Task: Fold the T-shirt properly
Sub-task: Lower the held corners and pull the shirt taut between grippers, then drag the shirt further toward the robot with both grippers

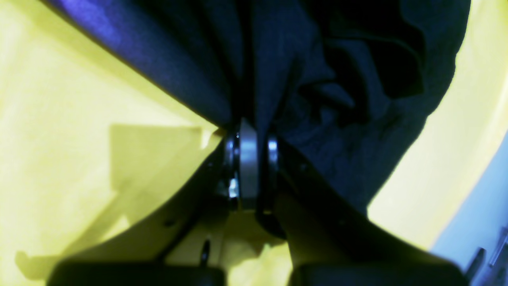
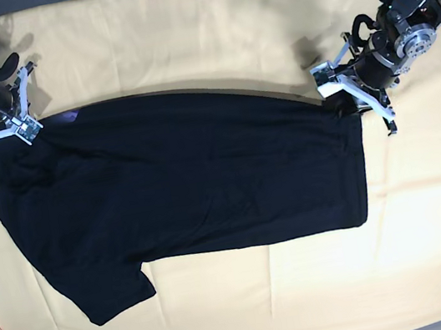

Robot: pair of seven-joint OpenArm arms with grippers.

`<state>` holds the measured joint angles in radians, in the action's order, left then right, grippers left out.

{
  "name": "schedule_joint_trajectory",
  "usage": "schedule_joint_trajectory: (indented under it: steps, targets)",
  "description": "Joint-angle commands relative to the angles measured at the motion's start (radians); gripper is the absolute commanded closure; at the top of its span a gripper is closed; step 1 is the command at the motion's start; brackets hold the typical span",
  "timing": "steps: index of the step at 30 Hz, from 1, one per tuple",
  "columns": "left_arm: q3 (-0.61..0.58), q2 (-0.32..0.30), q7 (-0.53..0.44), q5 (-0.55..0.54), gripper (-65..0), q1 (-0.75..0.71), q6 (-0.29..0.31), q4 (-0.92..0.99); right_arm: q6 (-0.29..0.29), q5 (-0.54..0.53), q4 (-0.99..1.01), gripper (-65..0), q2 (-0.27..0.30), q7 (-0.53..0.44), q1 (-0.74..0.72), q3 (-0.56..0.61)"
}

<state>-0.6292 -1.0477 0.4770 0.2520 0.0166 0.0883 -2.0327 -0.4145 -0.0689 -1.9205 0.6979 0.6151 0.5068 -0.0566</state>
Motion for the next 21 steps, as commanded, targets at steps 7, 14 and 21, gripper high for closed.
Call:
schedule_joint_trajectory:
  steps: [7,14,21]
  targets:
    - [0.008,-0.02,0.01,0.01,0.0,0.011,-0.006,-0.028,0.067,0.066,-0.101,0.0,0.021,0.04,-0.003,-0.011]
    - [0.008,-0.1,0.021,-0.037,0.0,0.011,0.121,-0.029,0.068,0.04,-0.119,0.0,0.052,0.142,0.041,-0.011]
    - [0.008,-0.19,0.024,-0.205,0.0,0.011,0.269,-0.073,0.082,0.044,-0.206,0.0,0.082,0.229,0.155,-0.011]
